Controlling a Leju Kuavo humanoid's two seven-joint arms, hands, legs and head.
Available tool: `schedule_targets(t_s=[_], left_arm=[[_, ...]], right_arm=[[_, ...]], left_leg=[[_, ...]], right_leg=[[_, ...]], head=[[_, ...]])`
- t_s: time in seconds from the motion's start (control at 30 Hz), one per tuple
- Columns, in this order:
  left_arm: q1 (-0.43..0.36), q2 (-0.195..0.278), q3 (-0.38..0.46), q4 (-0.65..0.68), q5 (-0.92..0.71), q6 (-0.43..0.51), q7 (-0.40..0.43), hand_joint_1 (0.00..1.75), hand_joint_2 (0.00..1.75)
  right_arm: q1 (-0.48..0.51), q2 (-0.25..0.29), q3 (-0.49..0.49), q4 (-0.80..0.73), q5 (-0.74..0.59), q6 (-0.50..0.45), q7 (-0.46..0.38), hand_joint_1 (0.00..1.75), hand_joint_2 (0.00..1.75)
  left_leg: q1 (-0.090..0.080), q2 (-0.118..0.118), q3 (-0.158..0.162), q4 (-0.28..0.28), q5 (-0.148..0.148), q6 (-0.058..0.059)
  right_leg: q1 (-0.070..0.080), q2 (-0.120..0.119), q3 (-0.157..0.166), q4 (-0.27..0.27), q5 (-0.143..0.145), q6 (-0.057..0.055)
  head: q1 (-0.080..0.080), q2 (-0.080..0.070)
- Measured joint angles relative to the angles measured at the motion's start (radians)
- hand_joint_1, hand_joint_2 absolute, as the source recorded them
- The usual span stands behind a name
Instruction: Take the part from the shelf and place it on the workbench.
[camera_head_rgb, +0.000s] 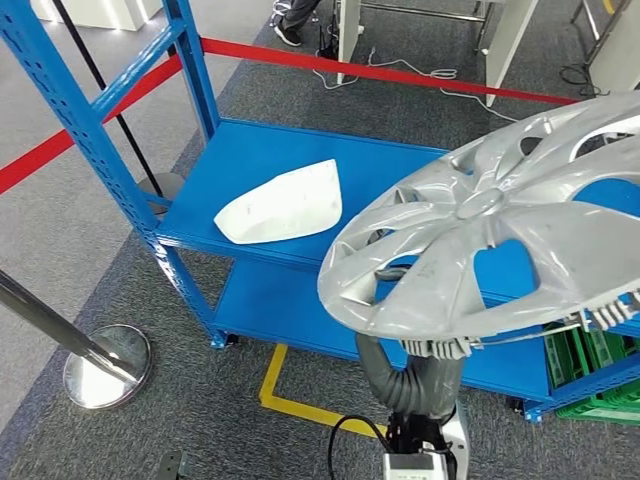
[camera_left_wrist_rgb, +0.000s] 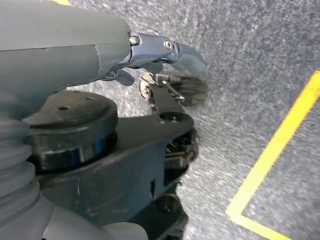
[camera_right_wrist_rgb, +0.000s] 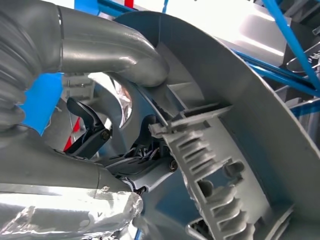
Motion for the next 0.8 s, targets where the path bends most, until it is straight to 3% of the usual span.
schedule_targets(t_s=[0.1, 0.13, 0.17, 0.2, 0.27, 0.33, 0.43, 0.5, 0.6, 0.63, 0.67, 0.7, 0.8], left_arm=[[0.001, 0.000, 0.010, 0.000, 0.004, -0.007, -0.005, 0.00, 1.75], [0.001, 0.000, 0.014, 0.000, 0.004, -0.009, -0.006, 0.00, 1.75], [0.001, 0.000, 0.017, 0.000, 0.005, -0.010, -0.006, 0.00, 1.75], [0.001, 0.000, 0.018, 0.000, 0.005, -0.012, -0.006, 0.00, 1.75], [0.002, 0.000, 0.020, 0.000, 0.003, -0.013, -0.006, 0.00, 1.75], [0.004, 0.000, 0.020, 0.000, 0.000, -0.013, -0.003, 0.00, 1.75], [0.007, 0.000, 0.020, 0.000, -0.003, -0.014, 0.006, 0.00, 1.75], [0.007, -0.002, 0.020, 0.000, -0.002, -0.016, 0.011, 0.00, 1.75], [0.010, -0.006, 0.021, 0.000, -0.002, -0.018, 0.016, 0.00, 1.75], [0.012, -0.007, 0.022, 0.000, -0.002, -0.018, 0.017, 0.00, 1.75], [0.014, -0.007, 0.023, 0.000, -0.002, -0.018, 0.019, 0.00, 1.75], [0.015, -0.007, 0.024, 0.000, -0.002, -0.018, 0.019, 0.00, 1.75], [0.014, -0.007, 0.026, 0.000, -0.001, -0.015, 0.021, 0.00, 1.75]], right_arm=[[0.030, -0.012, 0.009, -0.020, 0.000, -0.007, -0.004, 1.75, 1.75], [0.039, -0.016, 0.011, -0.024, -0.001, -0.009, -0.005, 1.75, 1.75], [0.048, -0.018, 0.011, -0.028, -0.003, -0.012, -0.005, 1.75, 1.75], [0.057, -0.020, 0.012, -0.033, -0.006, -0.014, -0.005, 1.75, 1.75], [0.075, -0.022, 0.012, -0.043, -0.014, -0.015, -0.005, 1.75, 1.75], [0.092, -0.024, 0.012, -0.052, -0.020, -0.014, -0.006, 1.75, 1.75], [0.111, -0.029, 0.012, -0.059, -0.018, -0.011, -0.004, 1.75, 1.75], [0.119, -0.031, 0.012, -0.063, -0.015, -0.011, -0.001, 1.75, 1.75], [0.129, -0.036, 0.013, -0.068, -0.014, -0.011, 0.004, 1.75, 1.75], [0.130, -0.037, 0.013, -0.068, -0.014, -0.011, 0.006, 1.75, 1.75], [0.132, -0.039, 0.013, -0.068, -0.014, -0.011, 0.007, 1.75, 1.75], [0.133, -0.039, 0.013, -0.068, -0.014, -0.011, 0.008, 1.75, 1.75], [0.133, -0.041, 0.013, -0.069, -0.015, -0.009, 0.010, 1.75, 1.75]], left_leg=[[0.001, 0.001, 0.002, -0.001, -0.001, 0.006], [0.001, 0.001, 0.003, 0.000, -0.002, 0.007], [0.002, 0.001, 0.004, 0.000, -0.002, 0.007], [0.002, 0.001, 0.006, 0.000, -0.003, 0.006], [0.003, -0.002, 0.011, 0.002, -0.007, -0.001], [0.000, -0.005, 0.012, 0.005, -0.008, -0.012], [0.000, -0.005, 0.013, 0.001, -0.006, -0.027], [0.001, -0.002, -0.001, 0.032, -0.031, -0.036], [0.001, 0.001, -0.085, 0.211, -0.122, -0.043], [0.001, 0.001, -0.110, 0.262, -0.137, -0.043], [0.001, 0.001, -0.119, 0.280, -0.134, -0.042], [0.001, 0.001, -0.109, 0.260, -0.112, -0.040], [0.000, 0.001, -0.015, 0.077, -0.026, -0.029]], right_leg=[[-0.002, -0.001, -0.082, 0.178, -0.088, 0.011], [-0.003, -0.002, -0.100, 0.216, -0.096, 0.013], [-0.004, -0.002, -0.101, 0.218, -0.085, 0.015], [-0.005, -0.003, -0.082, 0.181, -0.058, 0.017], [-0.009, -0.004, -0.013, 0.048, 0.002, 0.020], [-0.010, 0.000, 0.032, -0.036, 0.025, 0.013], [-0.009, 0.004, 0.035, -0.046, 0.027, -0.011], [-0.011, 0.003, 0.036, -0.048, 0.030, -0.024], [-0.012, -0.001, 0.035, -0.049, 0.031, -0.033], [-0.011, -0.001, 0.034, -0.049, 0.031, -0.034], [-0.011, 0.000, 0.034, -0.049, 0.031, -0.034], [-0.011, 0.001, 0.035, -0.049, 0.031, -0.034], [-0.008, 0.003, 0.036, -0.047, 0.029, -0.029]], head=[[0.004, 0.000], [0.004, 0.000], [0.004, 0.000], [0.004, 0.000], [0.005, 0.000], [0.003, 0.000], [0.000, 0.000], [-0.003, 0.000], [-0.009, 0.000], [-0.009, 0.000], [-0.009, 0.000], [-0.009, 0.000], [-0.010, 0.000]])
